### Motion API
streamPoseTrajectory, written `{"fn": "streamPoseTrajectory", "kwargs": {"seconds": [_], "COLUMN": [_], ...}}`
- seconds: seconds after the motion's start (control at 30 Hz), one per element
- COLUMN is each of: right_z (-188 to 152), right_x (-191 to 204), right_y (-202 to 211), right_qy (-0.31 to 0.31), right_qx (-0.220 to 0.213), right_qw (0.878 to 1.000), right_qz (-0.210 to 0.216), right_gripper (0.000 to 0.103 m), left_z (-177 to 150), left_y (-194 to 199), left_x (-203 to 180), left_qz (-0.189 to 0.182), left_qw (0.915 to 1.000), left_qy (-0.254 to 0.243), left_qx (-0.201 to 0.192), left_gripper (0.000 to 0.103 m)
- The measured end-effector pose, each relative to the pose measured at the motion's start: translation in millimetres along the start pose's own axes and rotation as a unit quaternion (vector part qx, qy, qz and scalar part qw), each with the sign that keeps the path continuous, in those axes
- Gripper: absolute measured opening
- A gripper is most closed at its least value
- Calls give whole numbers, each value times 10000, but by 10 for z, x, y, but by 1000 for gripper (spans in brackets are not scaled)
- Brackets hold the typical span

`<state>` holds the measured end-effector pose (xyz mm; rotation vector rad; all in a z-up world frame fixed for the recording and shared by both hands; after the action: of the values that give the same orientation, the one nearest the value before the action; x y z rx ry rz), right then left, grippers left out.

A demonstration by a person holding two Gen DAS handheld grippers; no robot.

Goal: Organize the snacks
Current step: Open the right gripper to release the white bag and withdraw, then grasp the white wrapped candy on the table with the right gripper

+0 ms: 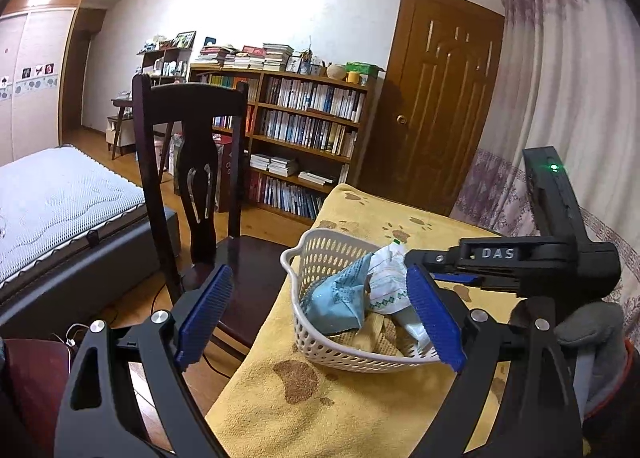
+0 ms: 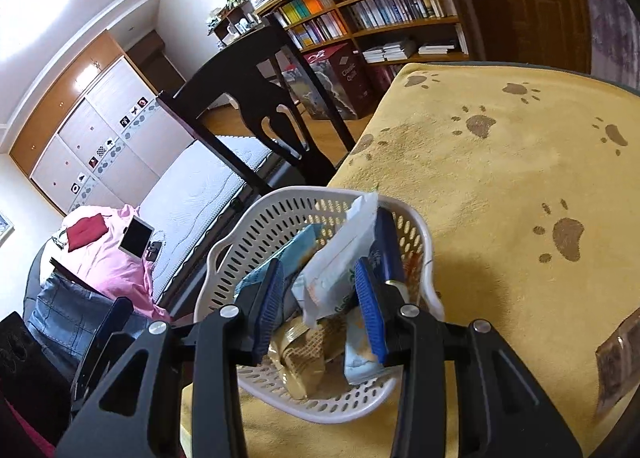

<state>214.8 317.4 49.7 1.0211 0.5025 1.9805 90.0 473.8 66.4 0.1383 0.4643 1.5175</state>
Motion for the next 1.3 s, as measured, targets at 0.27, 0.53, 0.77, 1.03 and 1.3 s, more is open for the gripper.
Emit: {"fn": "streamPoseTrajectory", "kwargs": {"seconds": [0.27,0.53,0.77,1.03,1.3], "right_z": [-90,-205,-354,-482,-619], "right_x": [17,-169,-451,-1019,-1893], "right_y": [40,217,399,694,1208], "right_qy": [54,-49,-172,-589,-1131], "right_qx": [-41,-279,-446,-634,-953], "right_qw": [10000,9995,9982,9938,9791], "right_qz": [-9,-157,-366,-703,-1393], "right_gripper": [39,39,39,40,40], "left_z": [-22,-89,-151,-311,-528], "left_y": [-8,-12,-5,-37,-34], "left_x": [-99,-280,-515,-847,-1273], "left_qz": [251,156,25,-202,-493], "left_qw": [9992,9981,9953,9903,9787], "left_qy": [-307,-590,-972,-1361,-1971], "left_qx": [-60,0,19,172,291], "left_gripper": [99,99,99,99,99]}}
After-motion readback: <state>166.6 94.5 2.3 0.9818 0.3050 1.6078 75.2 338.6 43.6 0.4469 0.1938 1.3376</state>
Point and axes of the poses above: each gripper's, at about its wrist camera, not at the fingertips, and y roughly against the way its jaws point, x to its left, z to its top, the point moved 8 cm from there along -y, roughly the way its jaws point
